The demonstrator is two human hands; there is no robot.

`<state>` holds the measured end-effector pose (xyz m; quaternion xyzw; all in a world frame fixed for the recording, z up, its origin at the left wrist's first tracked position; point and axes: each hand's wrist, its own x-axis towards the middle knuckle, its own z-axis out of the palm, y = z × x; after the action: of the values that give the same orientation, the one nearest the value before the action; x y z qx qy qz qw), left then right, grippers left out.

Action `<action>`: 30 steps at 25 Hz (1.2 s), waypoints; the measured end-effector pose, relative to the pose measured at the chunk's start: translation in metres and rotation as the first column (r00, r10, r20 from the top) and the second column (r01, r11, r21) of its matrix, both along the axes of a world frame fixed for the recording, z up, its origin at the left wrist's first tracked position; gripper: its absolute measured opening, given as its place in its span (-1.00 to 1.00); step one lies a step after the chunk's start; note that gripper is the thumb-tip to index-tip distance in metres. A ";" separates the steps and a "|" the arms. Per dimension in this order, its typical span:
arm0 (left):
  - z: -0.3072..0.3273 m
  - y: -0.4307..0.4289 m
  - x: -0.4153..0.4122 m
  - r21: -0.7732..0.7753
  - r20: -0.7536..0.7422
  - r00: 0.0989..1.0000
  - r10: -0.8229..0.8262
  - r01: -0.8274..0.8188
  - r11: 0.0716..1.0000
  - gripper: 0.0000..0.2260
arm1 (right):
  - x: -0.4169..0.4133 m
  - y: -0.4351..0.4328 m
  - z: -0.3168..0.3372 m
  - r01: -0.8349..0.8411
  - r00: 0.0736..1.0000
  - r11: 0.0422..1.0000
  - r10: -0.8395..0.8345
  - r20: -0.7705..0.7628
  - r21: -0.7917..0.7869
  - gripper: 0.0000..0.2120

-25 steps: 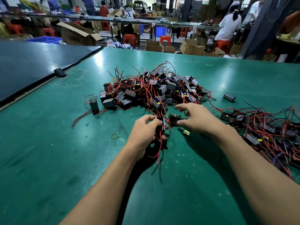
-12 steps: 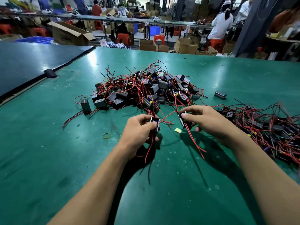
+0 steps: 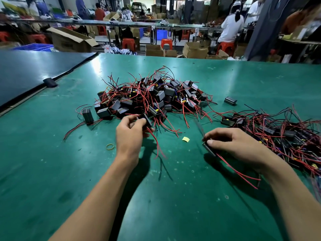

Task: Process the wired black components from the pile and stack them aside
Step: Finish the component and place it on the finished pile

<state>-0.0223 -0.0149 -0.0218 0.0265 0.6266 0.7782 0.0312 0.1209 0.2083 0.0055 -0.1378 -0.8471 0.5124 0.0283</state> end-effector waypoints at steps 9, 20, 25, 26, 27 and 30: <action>0.001 0.000 0.014 -0.692 0.078 0.705 -0.705 0.547 0.470 -0.88 | -0.010 -0.011 -0.018 -0.020 0.997 0.937 -0.006 0.075 0.349 -0.92; -0.006 0.010 0.027 -0.563 -0.028 0.795 -0.606 0.488 0.666 -0.88 | -0.013 -0.016 -0.023 0.151 0.955 0.988 -0.155 -0.254 -0.035 -0.87; -0.008 0.013 0.029 -0.355 -0.023 0.850 -0.526 0.485 0.799 -0.86 | -0.018 -0.031 -0.030 0.147 0.927 0.983 -0.176 -0.333 -0.110 -0.91; -0.008 0.013 0.028 -0.327 -0.001 0.859 -0.511 0.483 0.812 -0.85 | -0.018 -0.033 -0.031 0.160 0.925 0.978 -0.195 -0.326 -0.131 -0.91; -0.008 0.014 0.028 -0.315 0.010 0.867 -0.499 0.476 0.821 -0.83 | -0.019 -0.035 -0.032 0.168 0.927 0.973 -0.211 -0.311 -0.159 -0.90; -0.008 0.015 0.029 -0.290 -0.022 0.869 -0.495 0.468 0.835 -0.87 | -0.019 -0.037 -0.033 0.166 0.948 0.974 -0.202 -0.247 -0.157 -0.87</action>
<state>0.0065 -0.0001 -0.0295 0.2161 0.7025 0.6482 0.1992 0.1021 0.1717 -0.0272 -0.1491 -0.7831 0.5769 0.1782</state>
